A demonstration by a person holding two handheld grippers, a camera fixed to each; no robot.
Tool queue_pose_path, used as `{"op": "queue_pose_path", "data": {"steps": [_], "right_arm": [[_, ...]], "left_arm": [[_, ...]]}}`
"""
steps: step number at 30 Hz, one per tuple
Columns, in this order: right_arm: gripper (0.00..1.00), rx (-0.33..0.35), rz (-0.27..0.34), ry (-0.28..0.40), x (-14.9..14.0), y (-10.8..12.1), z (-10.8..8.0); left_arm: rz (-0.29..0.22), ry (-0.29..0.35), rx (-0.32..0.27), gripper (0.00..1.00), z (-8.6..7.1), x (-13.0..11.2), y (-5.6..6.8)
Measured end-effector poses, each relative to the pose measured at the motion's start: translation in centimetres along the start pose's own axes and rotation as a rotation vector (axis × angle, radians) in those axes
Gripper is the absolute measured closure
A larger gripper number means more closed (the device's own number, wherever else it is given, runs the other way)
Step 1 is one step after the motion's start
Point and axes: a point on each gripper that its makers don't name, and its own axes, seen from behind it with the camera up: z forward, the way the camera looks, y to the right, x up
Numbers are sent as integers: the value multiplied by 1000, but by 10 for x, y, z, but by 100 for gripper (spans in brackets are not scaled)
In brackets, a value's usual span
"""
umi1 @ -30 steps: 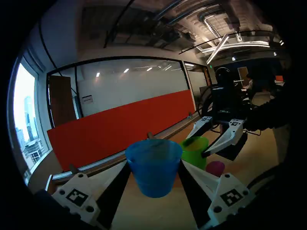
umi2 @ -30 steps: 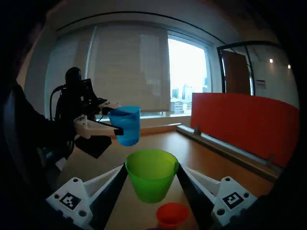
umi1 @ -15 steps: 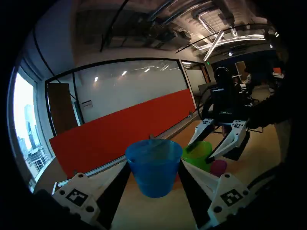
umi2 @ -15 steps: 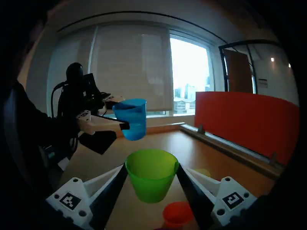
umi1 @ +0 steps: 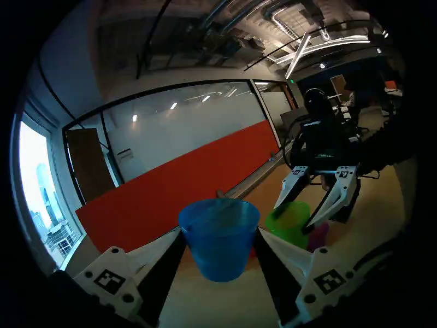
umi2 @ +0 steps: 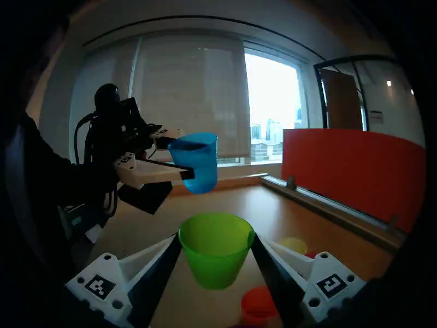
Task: Pour water
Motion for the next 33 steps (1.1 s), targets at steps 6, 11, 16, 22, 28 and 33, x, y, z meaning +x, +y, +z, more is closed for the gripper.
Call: {"op": "queue_pose_path", "data": {"steps": [6, 11, 16, 22, 28, 33], "right_arm": [[7, 13, 0, -4, -2, -5, 1], [7, 22, -5, -11, -6, -9, 1], [7, 33, -9, -18, -10, -13, 2], [7, 46, -11, -25, -13, -17, 4], [7, 54, -13, -27, -15, -20, 3], [7, 59, -10, -27, -16, -21, 3]], "left_arm": [[24, 8, -10, 18, 0, 4, 1], [48, 12, -18, 18, 1, 7, 3], [62, 15, -26, 18, 2, 8, 4], [82, 15, -31, 18, 2, 10, 5], [107, 17, -36, 18, 2, 13, 6], [126, 21, -38, 18, 3, 15, 6]]}}
